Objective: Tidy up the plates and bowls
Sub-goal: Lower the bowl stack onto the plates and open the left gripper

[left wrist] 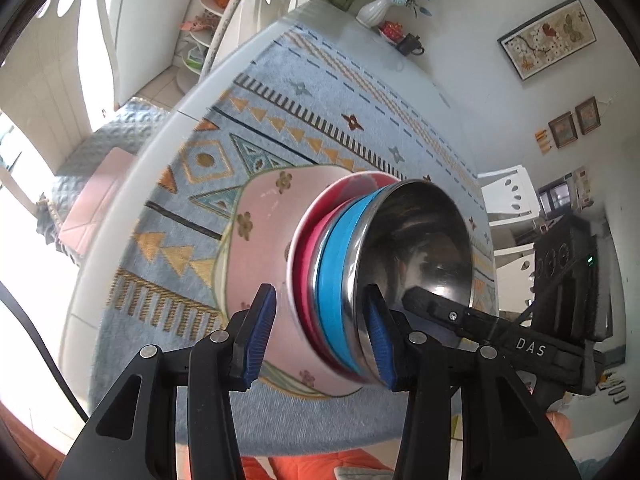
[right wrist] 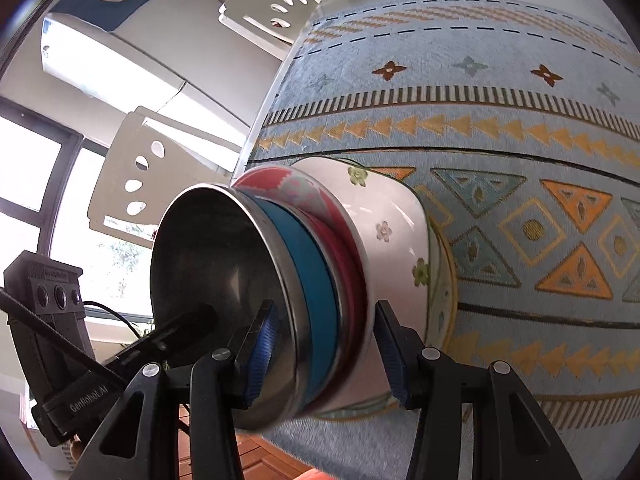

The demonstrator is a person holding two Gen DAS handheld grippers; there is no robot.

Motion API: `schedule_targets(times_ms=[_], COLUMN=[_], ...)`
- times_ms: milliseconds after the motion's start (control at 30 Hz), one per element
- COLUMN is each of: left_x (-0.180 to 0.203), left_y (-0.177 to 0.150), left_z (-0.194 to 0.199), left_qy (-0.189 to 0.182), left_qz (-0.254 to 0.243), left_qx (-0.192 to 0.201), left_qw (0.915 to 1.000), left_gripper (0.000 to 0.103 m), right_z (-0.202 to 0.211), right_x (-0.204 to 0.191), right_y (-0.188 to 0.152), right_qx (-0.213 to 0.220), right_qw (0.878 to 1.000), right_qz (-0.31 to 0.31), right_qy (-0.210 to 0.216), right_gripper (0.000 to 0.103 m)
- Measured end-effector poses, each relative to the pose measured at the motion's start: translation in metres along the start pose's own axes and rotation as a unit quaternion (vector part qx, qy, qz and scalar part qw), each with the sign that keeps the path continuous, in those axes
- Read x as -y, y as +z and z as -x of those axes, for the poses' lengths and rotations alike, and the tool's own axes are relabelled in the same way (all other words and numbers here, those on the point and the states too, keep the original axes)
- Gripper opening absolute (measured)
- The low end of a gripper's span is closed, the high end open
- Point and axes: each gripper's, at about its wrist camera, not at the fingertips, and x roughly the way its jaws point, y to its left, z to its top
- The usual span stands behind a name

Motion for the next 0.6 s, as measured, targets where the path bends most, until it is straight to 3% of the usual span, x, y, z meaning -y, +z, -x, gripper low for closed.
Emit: schedule_targets(times_ms=[133, 233, 333, 467, 600], left_x=[0.006, 0.027, 0.059, 0.108, 0.143], left_y=[-0.001, 0.005, 0.013, 0.022, 0.030], left_z=[0.027, 0.046, 0.060, 0.063, 0.061], left_qy=[0.006, -0.002, 0.001, 0.011, 0.029], left_qz=[-0.012, -0.058, -0.106, -0.170, -0.201], left_qx=[0.031, 0.049, 0.072, 0.083, 0.095], left_qw=[0.9994, 0.9971, 0.9917, 0.9819, 0.9745], left_gripper=[0.042, 0.042, 0.042, 0.042, 0.045], right_z=[0.013, 0.029, 0.056, 0.100, 0.141], right_x=[0.009, 0.012, 0.009, -0.013, -0.038], right_y=[-0.010, -0.014, -0.014, -0.015, -0.018], right_qx=[-0.005, 0.003, 0.039, 0.116, 0.185], right_qw=[0.999, 0.999, 0.998, 0.992, 0.973], right_qz=[-0.028, -0.039, -0.044, -0.002, 0.037], right_qy=[0.014, 0.014, 0.006, -0.053, -0.134], right_gripper=[0.048, 0.048, 0.048, 0.053, 0.056])
